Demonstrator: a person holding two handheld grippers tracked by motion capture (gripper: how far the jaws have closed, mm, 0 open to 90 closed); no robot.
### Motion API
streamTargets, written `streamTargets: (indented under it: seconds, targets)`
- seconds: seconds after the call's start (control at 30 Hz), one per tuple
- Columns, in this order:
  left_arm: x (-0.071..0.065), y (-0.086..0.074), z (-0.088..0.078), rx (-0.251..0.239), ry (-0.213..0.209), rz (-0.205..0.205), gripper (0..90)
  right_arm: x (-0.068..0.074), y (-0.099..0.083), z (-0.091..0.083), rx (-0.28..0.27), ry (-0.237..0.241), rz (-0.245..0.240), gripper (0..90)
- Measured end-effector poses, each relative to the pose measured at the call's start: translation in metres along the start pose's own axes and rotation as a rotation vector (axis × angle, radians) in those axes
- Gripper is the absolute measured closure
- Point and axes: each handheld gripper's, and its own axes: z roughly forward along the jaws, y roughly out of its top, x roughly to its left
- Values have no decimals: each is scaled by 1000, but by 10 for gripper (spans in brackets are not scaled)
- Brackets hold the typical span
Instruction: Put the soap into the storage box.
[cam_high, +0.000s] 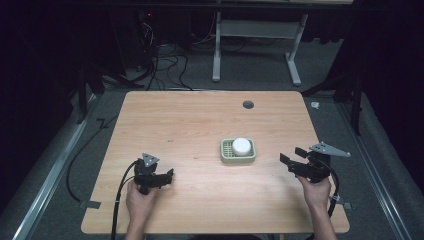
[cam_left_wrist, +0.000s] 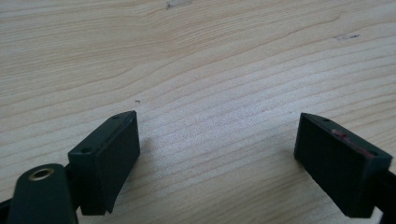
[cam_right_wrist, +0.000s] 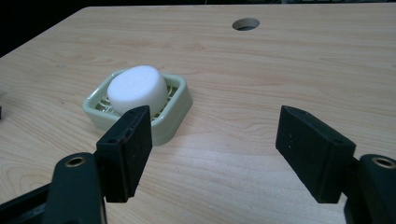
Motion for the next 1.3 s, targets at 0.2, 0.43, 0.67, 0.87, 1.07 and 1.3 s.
streamTargets:
  seconds: [0.2,0.43,0.67,0.87,1.07,1.3]
  targets:
    - [0,0,0,0,0,0,148,0,-5,2,10,4,10,278]
    - [0,0,0,-2,0,0,148,0,-11,4,20,7,18,278]
    - [0,0,0,-1,0,0,148,0,-14,6,27,10,21,278]
    - [0,0,0,-2,0,0,148,1,-16,8,33,12,21,278]
    - [0,0,0,-1,0,0,148,3,-21,14,57,10,23,279]
    - [0,0,0,-2,0,0,148,7,-26,20,76,17,19,279]
